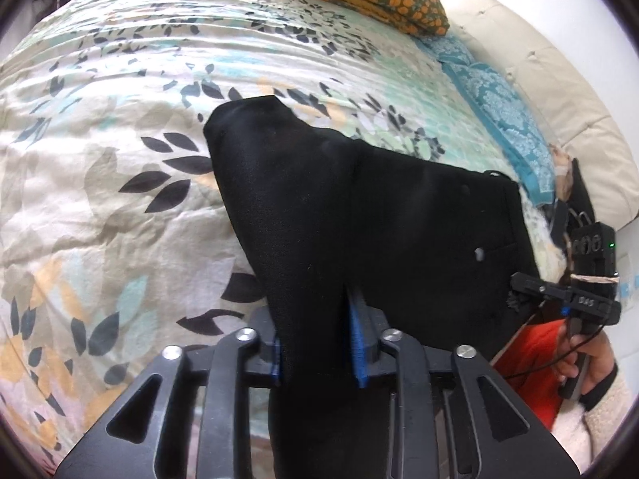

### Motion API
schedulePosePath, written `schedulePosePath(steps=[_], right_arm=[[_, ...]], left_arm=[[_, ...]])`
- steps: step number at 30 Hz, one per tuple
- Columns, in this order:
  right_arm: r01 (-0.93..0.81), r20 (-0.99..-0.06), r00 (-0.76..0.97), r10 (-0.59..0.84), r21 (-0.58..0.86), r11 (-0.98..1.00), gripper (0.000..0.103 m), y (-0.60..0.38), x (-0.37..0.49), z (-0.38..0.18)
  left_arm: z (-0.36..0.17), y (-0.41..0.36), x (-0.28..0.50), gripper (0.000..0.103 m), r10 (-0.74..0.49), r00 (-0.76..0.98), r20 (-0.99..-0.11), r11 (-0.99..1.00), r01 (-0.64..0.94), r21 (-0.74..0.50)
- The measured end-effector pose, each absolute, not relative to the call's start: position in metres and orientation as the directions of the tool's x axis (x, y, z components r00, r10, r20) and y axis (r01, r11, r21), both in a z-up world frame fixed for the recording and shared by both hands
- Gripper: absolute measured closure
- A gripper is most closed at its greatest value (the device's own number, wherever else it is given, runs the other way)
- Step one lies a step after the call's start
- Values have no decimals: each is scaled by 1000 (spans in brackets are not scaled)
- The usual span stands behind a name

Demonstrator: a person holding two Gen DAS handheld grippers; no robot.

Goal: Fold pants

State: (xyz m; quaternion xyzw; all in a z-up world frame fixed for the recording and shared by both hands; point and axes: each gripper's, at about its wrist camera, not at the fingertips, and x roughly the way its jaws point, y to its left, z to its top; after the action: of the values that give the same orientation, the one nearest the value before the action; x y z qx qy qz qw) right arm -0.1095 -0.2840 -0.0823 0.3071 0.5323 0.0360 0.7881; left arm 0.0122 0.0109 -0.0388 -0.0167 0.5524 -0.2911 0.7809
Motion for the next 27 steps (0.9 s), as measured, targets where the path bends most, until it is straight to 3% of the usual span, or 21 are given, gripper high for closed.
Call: schedulePosePath(steps=[2,3,4,7,11,14,16,22,27], right_arm=[[308,-846,412,337,478,823,37,-284,-107,-86],[337,-876,393,280,421,843,4,-284,-107,-85],[362,-901,380,211,355,862,0,-284,-109,-83],[397,-915,398,64,235,888,0,-290,-118,-62],[398,-868,493,-62,162,903,0,-288,-131,1],[350,-828,538,-157,51,935,0,-270,-132,57],[316,-807,552,-209,-29,948,0,-254,-133,91],[303,-765,564,-310,-157,940,0,-200,-150,155],[328,-752,550,-363,-205,922,0,-156,-173,149]], left_arm=[[-38,13,11,39,-375,294,-879,882,404,-241],[-33,16,8,32,-337,343,-877,901,389,-194],[-26,20,5,29,-314,383,-869,911,379,-162],[11,32,-8,21,-259,491,-832,929,363,-75],[76,40,-35,5,-226,650,-726,932,362,34],[124,35,-62,3,-161,767,-622,938,314,145],[146,29,-75,3,-145,786,-601,936,306,175],[178,22,-116,2,-194,724,-661,944,321,74],[162,10,-137,2,-60,716,-696,946,263,189]])
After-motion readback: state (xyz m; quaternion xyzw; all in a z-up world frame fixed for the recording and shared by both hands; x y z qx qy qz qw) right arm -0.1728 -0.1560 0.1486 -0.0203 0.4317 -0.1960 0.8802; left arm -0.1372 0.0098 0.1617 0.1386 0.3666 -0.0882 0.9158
